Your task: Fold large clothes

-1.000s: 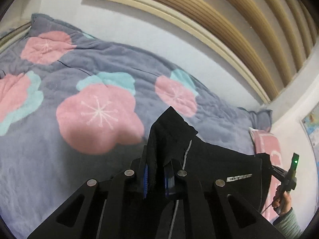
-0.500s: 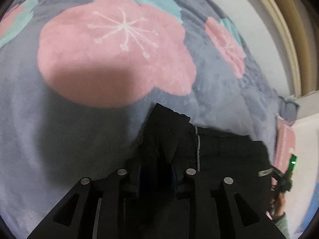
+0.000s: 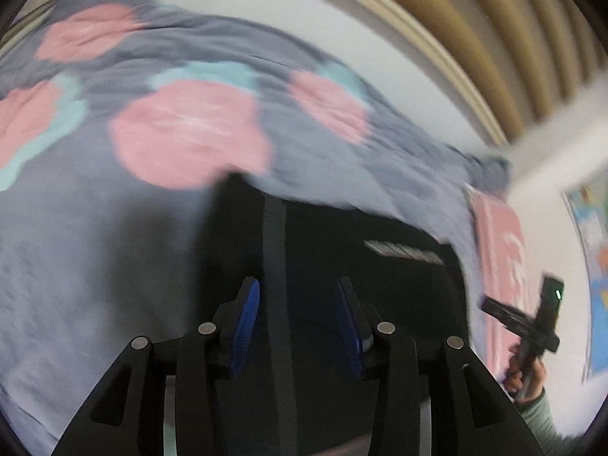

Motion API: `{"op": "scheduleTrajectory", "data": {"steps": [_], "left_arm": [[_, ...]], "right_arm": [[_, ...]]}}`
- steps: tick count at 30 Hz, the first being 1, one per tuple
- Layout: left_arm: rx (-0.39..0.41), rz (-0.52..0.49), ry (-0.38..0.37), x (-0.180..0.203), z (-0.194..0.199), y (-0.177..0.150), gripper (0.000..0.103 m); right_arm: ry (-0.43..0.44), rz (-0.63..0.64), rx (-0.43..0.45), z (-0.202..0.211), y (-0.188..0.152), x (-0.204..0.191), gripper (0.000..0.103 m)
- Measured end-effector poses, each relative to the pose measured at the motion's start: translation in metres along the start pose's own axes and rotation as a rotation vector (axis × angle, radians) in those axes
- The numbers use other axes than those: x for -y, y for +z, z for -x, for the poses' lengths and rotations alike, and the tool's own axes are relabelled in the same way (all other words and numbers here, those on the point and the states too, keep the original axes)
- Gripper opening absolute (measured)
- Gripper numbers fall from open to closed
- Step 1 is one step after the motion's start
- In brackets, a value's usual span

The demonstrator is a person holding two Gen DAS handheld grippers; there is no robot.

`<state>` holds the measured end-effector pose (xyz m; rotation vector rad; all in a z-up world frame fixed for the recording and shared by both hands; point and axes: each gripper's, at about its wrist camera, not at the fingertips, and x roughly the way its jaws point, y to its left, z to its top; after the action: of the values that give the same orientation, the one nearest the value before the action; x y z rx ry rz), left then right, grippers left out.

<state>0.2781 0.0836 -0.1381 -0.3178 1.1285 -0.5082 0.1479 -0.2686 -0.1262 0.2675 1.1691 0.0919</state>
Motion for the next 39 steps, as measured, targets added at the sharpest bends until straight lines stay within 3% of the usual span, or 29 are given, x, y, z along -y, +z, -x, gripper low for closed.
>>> {"op": "scheduleTrajectory", "data": {"steps": [3, 6, 7, 9, 11, 13, 18, 20, 24, 26, 31, 35, 39], "left_arm": [[-0.027, -0.086, -0.038, 0.057, -0.019, -0.034, 0.043], [-0.049, -0.155, -0.014, 0.094, -0.048, -0.062, 0.046], [-0.061, -0.164, 0.018, 0.099, -0.062, -0.069, 0.053], [-0.11, -0.157, 0.077, 0.098, -0.093, -0.083, 0.056], [-0.132, -0.118, 0.108, 0.085, -0.12, -0.091, 0.057], [-0.137, -0.017, 0.086, 0.068, -0.133, -0.091, 0.057], [-0.145, -0.046, 0.116, 0.071, -0.136, -0.086, 0.057], [-0.142, -0.025, 0.084, 0.072, -0.121, -0.081, 0.057], [-0.047, 0.035, -0.041, 0.072, -0.084, -0.058, 0.057], [-0.02, 0.087, -0.063, 0.066, -0.083, -0.045, 0.058], [-0.137, 0.069, 0.074, 0.044, -0.144, -0.034, 0.057], [-0.135, -0.01, 0.147, 0.053, -0.152, -0.033, 0.057], [-0.093, -0.057, 0.136, 0.065, -0.121, -0.04, 0.057]], "right_arm": [[0.067, 0.067, -0.015, -0.011, -0.014, -0.045, 0.052], [-0.002, 0.115, -0.033, -0.033, -0.022, -0.071, 0.057], [-0.019, 0.135, -0.034, -0.043, -0.026, -0.08, 0.058], [-0.061, 0.163, -0.042, -0.067, -0.032, -0.088, 0.066], [-0.088, 0.169, -0.063, -0.087, -0.039, -0.085, 0.067], [-0.092, 0.156, -0.059, -0.1, -0.047, -0.081, 0.067], [-0.1, 0.152, -0.039, -0.105, -0.051, -0.077, 0.067], [-0.067, 0.14, -0.066, -0.095, -0.041, -0.075, 0.068], [-0.078, 0.157, 0.083, -0.056, -0.01, -0.076, 0.068], [-0.111, 0.147, 0.089, -0.065, 0.014, -0.074, 0.068], [-0.115, 0.106, -0.083, -0.142, 0.021, -0.055, 0.068], [-0.165, 0.129, -0.084, -0.146, 0.015, -0.058, 0.069], [-0.134, 0.101, -0.079, -0.12, 0.015, -0.056, 0.07]]}}
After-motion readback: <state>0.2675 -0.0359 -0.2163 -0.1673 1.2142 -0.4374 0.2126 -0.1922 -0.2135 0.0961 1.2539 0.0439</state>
